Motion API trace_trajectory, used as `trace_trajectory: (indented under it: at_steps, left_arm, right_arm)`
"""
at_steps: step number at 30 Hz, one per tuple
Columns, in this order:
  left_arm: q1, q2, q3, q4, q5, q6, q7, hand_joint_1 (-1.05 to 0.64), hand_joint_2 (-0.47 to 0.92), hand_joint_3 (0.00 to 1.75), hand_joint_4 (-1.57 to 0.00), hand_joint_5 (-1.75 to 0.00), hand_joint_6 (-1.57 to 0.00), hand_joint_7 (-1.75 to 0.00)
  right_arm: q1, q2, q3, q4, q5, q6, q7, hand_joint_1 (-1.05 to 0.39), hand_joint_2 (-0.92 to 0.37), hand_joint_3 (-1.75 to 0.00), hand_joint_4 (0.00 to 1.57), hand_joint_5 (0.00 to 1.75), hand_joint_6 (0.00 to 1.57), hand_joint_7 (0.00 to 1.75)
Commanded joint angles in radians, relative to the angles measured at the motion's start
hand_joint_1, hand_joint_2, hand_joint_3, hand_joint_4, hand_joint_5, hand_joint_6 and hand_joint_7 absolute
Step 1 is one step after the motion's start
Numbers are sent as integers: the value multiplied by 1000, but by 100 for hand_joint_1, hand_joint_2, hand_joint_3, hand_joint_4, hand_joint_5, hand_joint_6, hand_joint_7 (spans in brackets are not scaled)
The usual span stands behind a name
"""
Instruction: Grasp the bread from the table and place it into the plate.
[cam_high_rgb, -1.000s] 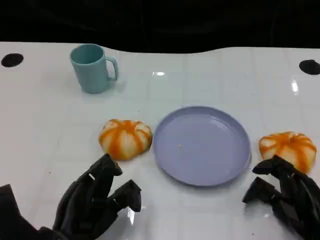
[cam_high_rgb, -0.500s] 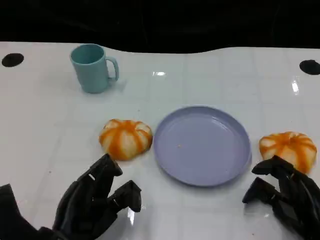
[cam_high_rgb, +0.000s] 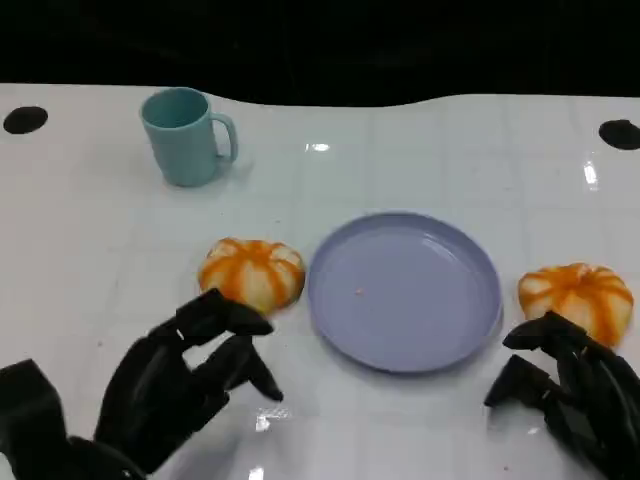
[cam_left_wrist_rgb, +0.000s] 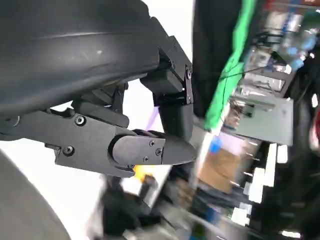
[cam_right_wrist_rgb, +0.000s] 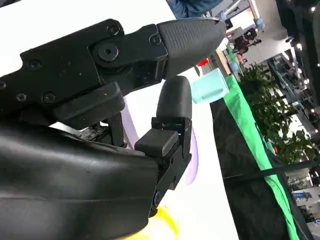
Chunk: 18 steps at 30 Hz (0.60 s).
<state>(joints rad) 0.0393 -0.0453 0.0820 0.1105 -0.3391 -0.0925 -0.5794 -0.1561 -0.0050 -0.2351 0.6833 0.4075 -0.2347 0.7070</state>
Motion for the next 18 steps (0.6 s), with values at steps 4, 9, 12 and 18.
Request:
trace_trajectory:
  at_steps: [4, 9, 12, 18]
  left_arm:
    - [-44, 124, -73, -39, 339, -232, 144, -58, 92, 25, -45, -97, -53, -25]
    - [-93, 220, -112, -102, 597, -263, 271, -55, 92, 10, -28, -66, -46, -5]
    - [-113, 263, -135, -131, 713, -246, 326, -55, 92, 5, -24, -60, -43, -2]
    - [-178, 351, -224, -204, 1039, -127, 383, -54, 86, 0, -11, -35, -32, 0]
  right_arm:
    - [1, -5, -3, 9, 3, -1, -8, -56, -92, -21, 66, 154, 63, 119]
    - [-2, -3, -3, 11, 3, 3, -13, -54, -92, -23, 66, 154, 61, 118]
    - [2, -2, -1, -2, 1, 15, -31, -56, -92, -21, 67, 152, 64, 117]
    - [13, 0, -4, -42, 33, 80, -18, -53, -92, -17, 62, 156, 63, 116]
